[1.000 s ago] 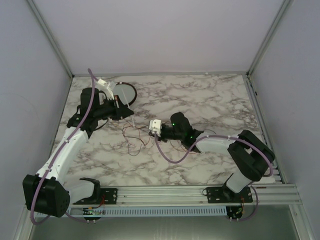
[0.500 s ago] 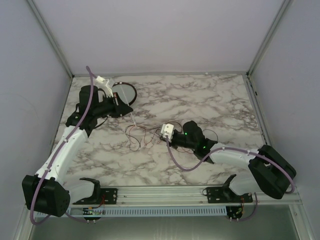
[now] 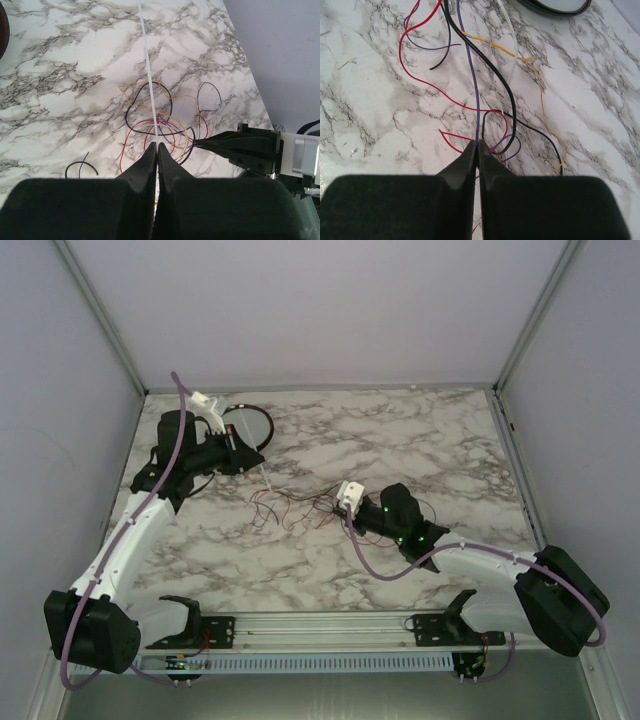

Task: Zip-tie the wires
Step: Adjust the cable at the center of the board.

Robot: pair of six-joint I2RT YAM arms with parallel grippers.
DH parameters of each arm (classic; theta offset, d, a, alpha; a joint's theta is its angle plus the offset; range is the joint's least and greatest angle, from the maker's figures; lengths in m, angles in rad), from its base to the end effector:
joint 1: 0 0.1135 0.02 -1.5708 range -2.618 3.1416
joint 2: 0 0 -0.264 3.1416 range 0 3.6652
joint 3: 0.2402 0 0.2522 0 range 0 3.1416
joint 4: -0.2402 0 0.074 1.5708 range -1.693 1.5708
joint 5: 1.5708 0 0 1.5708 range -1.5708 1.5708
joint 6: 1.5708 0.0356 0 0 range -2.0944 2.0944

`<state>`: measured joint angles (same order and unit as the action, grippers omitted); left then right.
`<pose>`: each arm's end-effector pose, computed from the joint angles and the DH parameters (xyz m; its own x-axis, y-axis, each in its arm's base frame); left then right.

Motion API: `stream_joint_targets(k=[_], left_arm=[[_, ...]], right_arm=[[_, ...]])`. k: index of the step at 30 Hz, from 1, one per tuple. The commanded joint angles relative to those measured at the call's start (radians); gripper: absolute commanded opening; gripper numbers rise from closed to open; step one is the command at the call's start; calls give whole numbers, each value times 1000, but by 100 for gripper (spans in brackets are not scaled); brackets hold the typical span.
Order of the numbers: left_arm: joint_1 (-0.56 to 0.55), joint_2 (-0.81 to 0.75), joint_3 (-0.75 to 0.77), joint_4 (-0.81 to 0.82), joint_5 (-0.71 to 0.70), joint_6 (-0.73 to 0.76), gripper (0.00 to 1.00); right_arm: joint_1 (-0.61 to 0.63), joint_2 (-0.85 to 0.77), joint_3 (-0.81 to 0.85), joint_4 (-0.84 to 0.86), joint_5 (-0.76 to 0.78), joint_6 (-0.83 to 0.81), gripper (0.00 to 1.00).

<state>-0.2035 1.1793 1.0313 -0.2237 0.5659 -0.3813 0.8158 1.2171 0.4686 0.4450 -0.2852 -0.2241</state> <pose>0.2580 -0.0727 0.3430 -0.5757 -0.2019 -0.7923 0.4801 0.7009 -0.5275 0.1655 0.1905 0.2061 -0.0035 -0.3149 -0.9491 -0.9063 0.4022 -0.1301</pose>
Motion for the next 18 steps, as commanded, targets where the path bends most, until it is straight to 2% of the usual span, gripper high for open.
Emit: stream_joint_targets(k=[1, 9, 18], left_arm=[[8, 0, 13, 2, 4, 3, 0], [13, -8, -5, 13, -16, -8, 0], [18, -21, -63, 93, 0, -72, 0]], right_arm=[[-6, 12, 30, -1, 4, 22, 0], [-23, 4, 45, 2, 108, 77, 0], [-41, 46, 76, -9, 124, 104, 0]])
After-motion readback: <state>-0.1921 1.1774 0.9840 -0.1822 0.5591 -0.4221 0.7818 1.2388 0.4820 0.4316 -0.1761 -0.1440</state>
